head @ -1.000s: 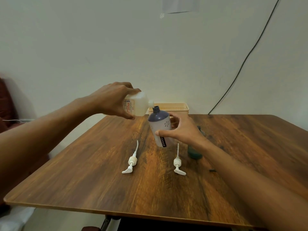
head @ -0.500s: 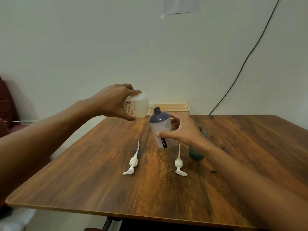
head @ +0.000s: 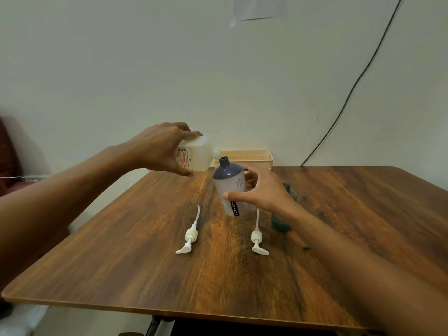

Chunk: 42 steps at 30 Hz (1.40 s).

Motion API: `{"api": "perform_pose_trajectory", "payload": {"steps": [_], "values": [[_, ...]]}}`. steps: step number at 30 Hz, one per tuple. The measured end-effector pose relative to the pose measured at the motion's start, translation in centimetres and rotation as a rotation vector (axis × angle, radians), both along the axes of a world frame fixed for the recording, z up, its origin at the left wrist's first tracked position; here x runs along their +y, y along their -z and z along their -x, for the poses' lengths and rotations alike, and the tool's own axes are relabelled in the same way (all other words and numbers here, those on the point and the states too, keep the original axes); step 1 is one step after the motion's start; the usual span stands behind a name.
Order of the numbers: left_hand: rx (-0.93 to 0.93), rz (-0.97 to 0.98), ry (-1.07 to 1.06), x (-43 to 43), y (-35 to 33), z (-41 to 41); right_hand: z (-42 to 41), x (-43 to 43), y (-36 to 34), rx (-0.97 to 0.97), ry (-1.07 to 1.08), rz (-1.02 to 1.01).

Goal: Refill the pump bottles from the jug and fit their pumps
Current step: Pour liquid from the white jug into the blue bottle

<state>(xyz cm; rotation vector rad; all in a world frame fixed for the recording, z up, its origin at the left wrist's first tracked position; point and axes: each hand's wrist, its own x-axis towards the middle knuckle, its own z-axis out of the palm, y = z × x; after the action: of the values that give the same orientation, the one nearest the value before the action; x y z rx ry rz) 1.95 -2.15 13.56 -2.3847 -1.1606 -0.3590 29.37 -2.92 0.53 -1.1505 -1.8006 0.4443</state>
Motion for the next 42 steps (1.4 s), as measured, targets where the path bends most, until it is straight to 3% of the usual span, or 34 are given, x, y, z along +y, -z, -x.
{"api": "perform_pose_trajectory", "payload": {"steps": [42], "values": [[0.009,-0.006,0.012,0.5,-0.1,-0.14,-0.01,-0.54,-0.14,0.005,0.009,0.009]]}}
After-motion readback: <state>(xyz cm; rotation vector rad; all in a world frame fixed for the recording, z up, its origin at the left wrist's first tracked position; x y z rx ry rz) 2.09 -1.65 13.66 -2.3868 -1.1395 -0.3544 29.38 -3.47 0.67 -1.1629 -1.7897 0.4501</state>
